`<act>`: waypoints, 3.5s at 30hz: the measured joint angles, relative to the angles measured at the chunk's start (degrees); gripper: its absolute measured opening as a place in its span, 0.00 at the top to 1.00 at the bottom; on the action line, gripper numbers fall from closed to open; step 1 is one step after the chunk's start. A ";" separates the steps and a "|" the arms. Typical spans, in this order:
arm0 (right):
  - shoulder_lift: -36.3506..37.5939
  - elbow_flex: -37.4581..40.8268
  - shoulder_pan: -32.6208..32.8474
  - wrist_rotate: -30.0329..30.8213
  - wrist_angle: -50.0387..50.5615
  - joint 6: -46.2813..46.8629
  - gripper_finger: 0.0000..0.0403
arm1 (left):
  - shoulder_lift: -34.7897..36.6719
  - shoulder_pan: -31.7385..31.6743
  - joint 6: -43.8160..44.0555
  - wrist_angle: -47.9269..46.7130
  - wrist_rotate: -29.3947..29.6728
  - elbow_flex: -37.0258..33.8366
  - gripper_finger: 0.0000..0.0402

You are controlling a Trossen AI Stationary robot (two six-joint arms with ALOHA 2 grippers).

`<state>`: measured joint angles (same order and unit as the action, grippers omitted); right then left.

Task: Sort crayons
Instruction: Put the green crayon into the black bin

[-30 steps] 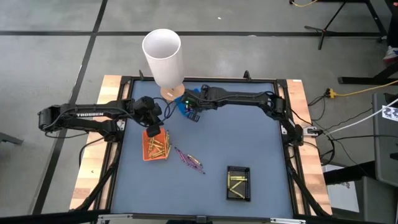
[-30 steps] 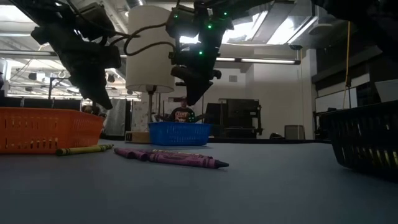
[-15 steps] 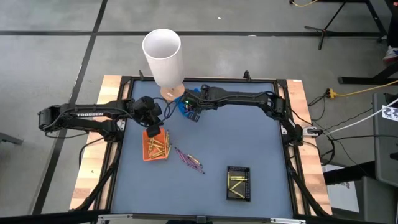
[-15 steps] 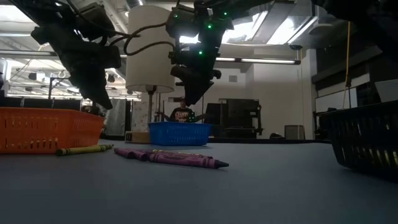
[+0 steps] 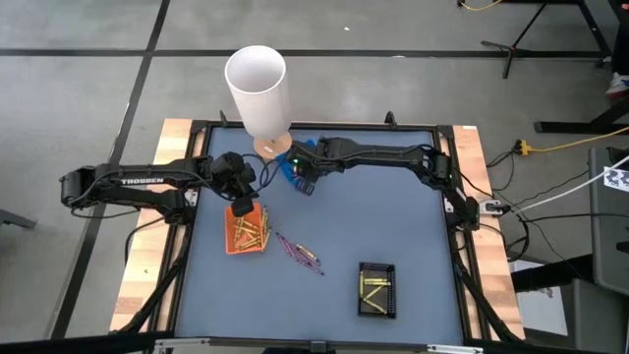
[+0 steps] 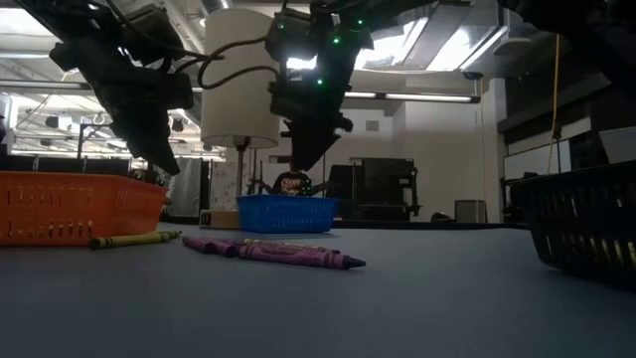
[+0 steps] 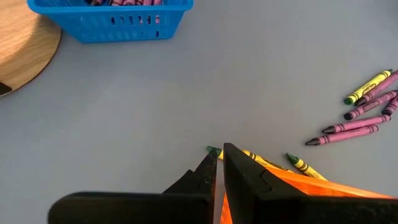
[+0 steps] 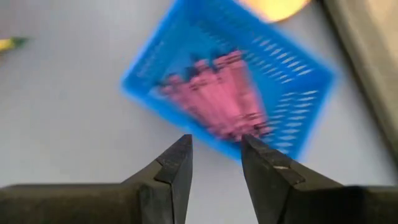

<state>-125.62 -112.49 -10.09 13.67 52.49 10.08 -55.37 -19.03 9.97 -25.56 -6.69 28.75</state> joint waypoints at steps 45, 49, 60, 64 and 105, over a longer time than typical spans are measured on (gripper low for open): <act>0.00 15.00 24.46 -5.19 -16.82 12.70 0.67 | -0.02 0.00 -0.02 -0.02 0.28 0.00 0.97; -0.04 16.55 24.54 -5.24 -18.37 13.97 0.67 | -0.02 0.00 -0.02 -0.02 0.28 0.00 0.97; -0.04 19.48 24.73 -5.28 -20.14 14.13 0.67 | -0.02 0.00 -0.02 -0.02 1.49 0.00 0.97; -0.04 19.50 25.17 -5.13 -20.09 14.15 0.67 | -0.02 0.00 -0.01 -0.02 1.72 0.00 0.97; -0.76 21.29 25.51 -1.19 -20.94 14.30 0.67 | -0.02 0.09 0.01 -0.04 1.76 0.00 0.97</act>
<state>-126.39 -91.20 15.42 12.48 31.55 24.38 -55.40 -18.94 9.98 -25.61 -4.93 28.75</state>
